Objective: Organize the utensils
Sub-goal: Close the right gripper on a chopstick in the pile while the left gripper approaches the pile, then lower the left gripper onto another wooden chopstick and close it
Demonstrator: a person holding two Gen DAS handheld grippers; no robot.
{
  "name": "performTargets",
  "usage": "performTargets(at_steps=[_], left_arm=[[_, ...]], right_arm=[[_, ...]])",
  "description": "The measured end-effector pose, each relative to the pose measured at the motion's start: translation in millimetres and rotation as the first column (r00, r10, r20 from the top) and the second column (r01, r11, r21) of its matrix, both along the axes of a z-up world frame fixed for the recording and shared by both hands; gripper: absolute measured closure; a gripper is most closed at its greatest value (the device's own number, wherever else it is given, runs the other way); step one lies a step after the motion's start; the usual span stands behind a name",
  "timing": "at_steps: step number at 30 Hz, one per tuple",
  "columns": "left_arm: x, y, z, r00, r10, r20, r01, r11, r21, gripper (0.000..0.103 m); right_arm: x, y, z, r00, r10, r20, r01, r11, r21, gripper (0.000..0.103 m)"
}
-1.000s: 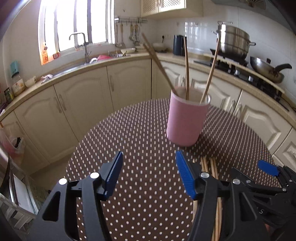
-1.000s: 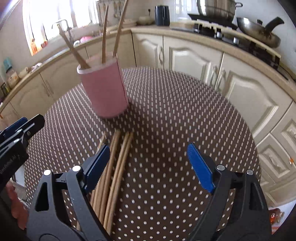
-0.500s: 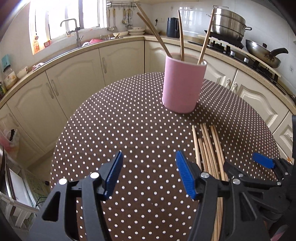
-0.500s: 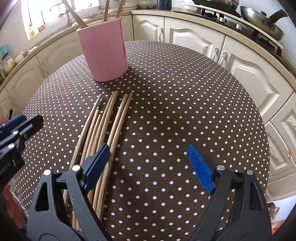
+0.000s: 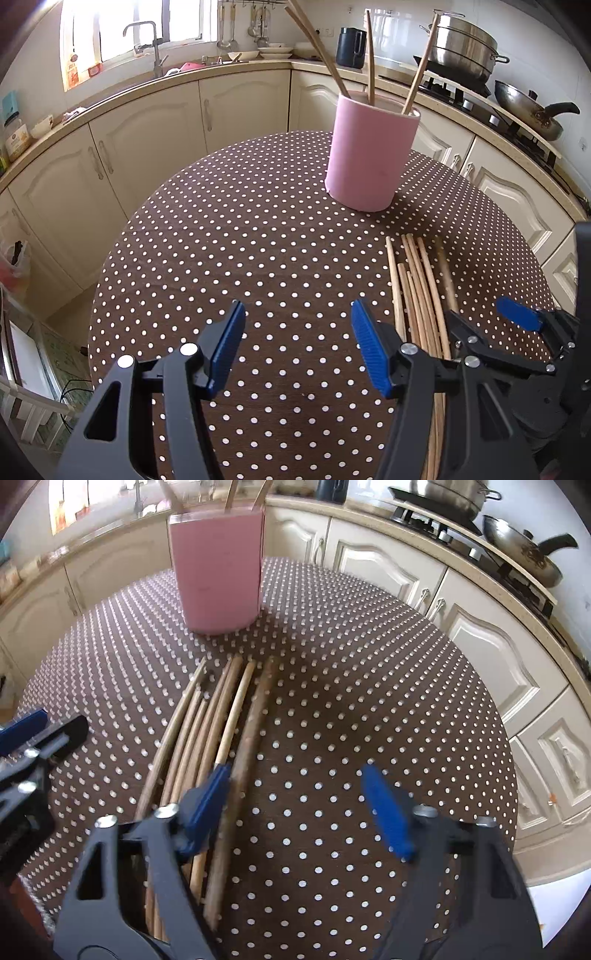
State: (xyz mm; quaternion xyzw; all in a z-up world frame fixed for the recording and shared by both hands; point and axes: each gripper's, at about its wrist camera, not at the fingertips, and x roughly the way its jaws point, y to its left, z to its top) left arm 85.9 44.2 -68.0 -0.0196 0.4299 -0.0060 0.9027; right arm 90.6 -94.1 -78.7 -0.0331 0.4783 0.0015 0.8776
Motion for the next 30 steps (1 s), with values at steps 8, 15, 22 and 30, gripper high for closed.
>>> performTargets(at_steps=[8, 15, 22, 30], left_arm=[[-1, -1, 1, 0.999, -0.033, -0.004, 0.033, 0.999, -0.009, 0.043], [5, -32, -4, 0.991, -0.125, -0.037, 0.126, 0.992, 0.031, 0.039], [14, -52, -12, 0.981, -0.169, -0.091, 0.175, 0.983, 0.064, 0.039], [36, -67, -23, 0.982, -0.129, -0.140, 0.145, 0.983, 0.112, 0.034]], right_arm=[[-5, 0, -1, 0.998, 0.068, 0.004, -0.068, 0.992, 0.102, 0.094], [-5, -25, -3, 0.998, 0.058, 0.023, -0.062, 0.969, 0.240, 0.096], [-1, -45, -5, 0.998, 0.059, 0.025, -0.064, 0.944, 0.324, 0.096], [2, -58, -7, 0.998, 0.060, 0.024, -0.065, 0.921, 0.383, 0.096]])
